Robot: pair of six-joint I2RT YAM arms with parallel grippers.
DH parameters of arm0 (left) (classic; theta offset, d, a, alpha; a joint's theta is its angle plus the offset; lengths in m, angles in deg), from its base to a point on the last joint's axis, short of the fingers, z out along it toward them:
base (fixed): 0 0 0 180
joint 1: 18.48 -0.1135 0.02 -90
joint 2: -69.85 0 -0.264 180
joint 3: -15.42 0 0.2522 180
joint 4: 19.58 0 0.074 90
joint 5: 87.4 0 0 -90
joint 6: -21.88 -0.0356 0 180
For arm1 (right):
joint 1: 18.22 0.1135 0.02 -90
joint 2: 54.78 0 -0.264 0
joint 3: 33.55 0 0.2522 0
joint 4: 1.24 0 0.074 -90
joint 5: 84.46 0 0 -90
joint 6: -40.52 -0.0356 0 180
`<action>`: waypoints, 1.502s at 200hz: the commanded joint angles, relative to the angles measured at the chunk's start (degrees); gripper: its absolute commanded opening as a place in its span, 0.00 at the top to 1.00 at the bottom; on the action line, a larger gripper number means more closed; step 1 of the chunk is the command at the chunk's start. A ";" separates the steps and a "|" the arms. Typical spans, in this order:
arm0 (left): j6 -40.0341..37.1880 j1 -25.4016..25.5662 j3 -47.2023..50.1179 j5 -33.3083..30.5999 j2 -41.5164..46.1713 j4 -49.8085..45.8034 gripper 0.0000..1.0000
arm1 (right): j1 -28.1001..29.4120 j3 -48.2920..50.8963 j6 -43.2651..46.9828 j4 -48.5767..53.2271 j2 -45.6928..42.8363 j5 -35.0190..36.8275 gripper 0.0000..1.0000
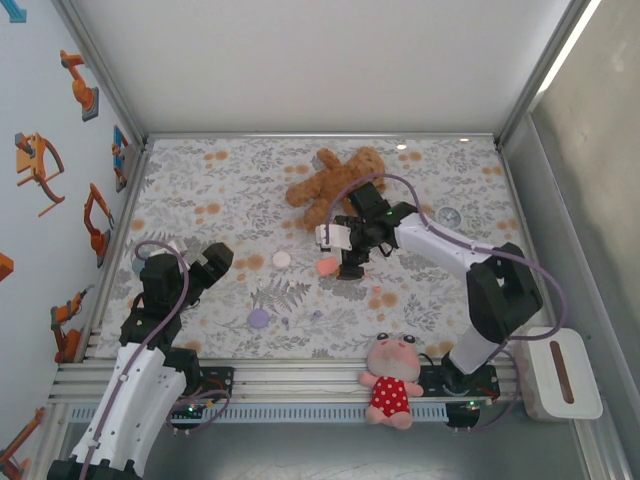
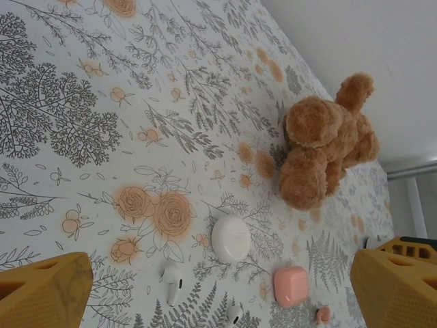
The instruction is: Insert wireless bluetooth earbuds into charging case
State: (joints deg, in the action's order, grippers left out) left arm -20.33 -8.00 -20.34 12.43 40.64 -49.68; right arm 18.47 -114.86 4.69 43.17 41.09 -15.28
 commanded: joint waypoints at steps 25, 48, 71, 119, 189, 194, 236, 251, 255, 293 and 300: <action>-1.60 0.20 -1.69 -1.28 0.38 -2.15 0.04 | 2.92 -4.96 5.53 2.82 7.52 5.77 0.08; -1.81 0.18 -1.83 -1.53 0.48 -2.54 0.04 | 3.21 -7.59 6.03 5.98 10.97 6.63 0.15; -1.91 0.23 -1.57 -1.99 1.01 -2.64 0.04 | 3.21 -7.93 6.46 6.22 12.61 6.87 0.16; -2.00 0.18 -1.82 -2.44 1.41 -3.59 0.04 | 3.13 -8.56 7.48 6.26 15.53 8.95 0.19; -1.91 0.18 -2.02 -2.79 1.64 -4.13 0.04 | 3.21 -10.23 7.44 6.26 18.68 9.39 0.26; -1.93 0.20 -2.00 -2.79 1.64 -4.22 0.04 | 3.22 -10.30 7.44 6.26 18.81 9.46 0.27; -1.91 0.21 -2.00 -2.97 1.66 -4.23 0.04 | 3.50 -10.59 7.11 6.22 19.60 9.31 0.34; -1.91 0.24 -2.00 -2.97 1.65 -4.29 0.04 | 3.57 -10.67 6.84 6.41 19.67 8.98 0.37; -1.91 0.19 -2.06 -2.97 1.62 -4.25 0.04 | 3.61 -10.67 6.82 6.36 19.75 8.91 0.38; -1.91 0.21 -2.08 -2.86 1.64 -4.54 0.04 | 3.70 -11.10 5.53 6.43 19.88 8.13 0.48; -1.99 0.21 -2.17 -2.95 1.73 -4.64 0.04 | 3.68 -11.28 5.22 6.52 19.81 8.01 0.50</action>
State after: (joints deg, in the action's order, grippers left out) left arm -21.08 -8.00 -20.73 9.85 41.77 -53.40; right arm 21.75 -124.20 10.70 50.65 59.12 -7.19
